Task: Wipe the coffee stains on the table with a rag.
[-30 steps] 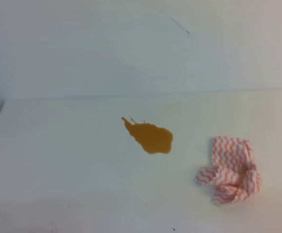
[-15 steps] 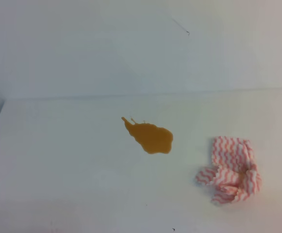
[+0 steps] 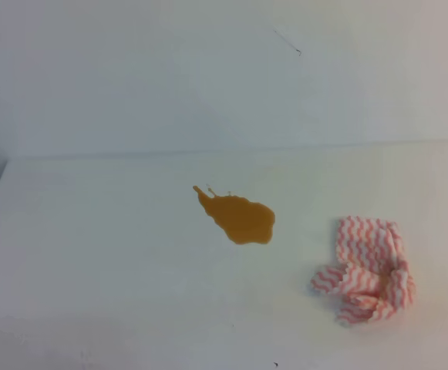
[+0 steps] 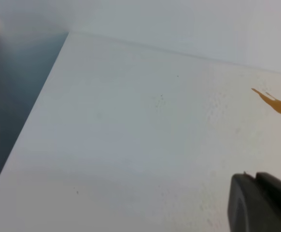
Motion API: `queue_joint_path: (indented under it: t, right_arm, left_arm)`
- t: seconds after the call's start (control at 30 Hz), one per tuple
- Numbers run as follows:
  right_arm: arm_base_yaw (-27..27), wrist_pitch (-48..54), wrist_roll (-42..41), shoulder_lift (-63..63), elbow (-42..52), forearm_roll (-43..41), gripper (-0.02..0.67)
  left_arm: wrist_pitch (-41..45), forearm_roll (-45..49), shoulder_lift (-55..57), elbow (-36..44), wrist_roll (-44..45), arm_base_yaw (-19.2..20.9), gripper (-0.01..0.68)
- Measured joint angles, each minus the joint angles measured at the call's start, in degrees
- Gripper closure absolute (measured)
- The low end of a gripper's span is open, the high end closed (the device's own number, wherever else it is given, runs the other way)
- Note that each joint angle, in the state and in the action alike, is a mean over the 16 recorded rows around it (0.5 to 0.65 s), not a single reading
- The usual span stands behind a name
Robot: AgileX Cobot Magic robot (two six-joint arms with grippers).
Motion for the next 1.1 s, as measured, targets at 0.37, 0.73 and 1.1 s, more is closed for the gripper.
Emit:
queue_joint_path:
  t: [0.37, 0.73, 1.1]
  right_arm:
    - [0.0, 3.4, 1.4, 1.3, -6.6, 0.4, 0.652]
    - [0.0, 33.5, -1.2, 14.4, -29.3, 2.1, 0.651]
    - [0.0, 48.8, -16.5, 39.7, -43.4, 15.0, 0.65]
  left_arm:
    - [0.0, 0.0, 0.0, 0.0, 0.0, 0.0, 0.672]
    - [0.0, 0.0, 0.0, 0.0, 0.0, 0.0, 0.672]
    - [0.0, 0.0, 0.0, 0.0, 0.0, 0.0, 0.672]
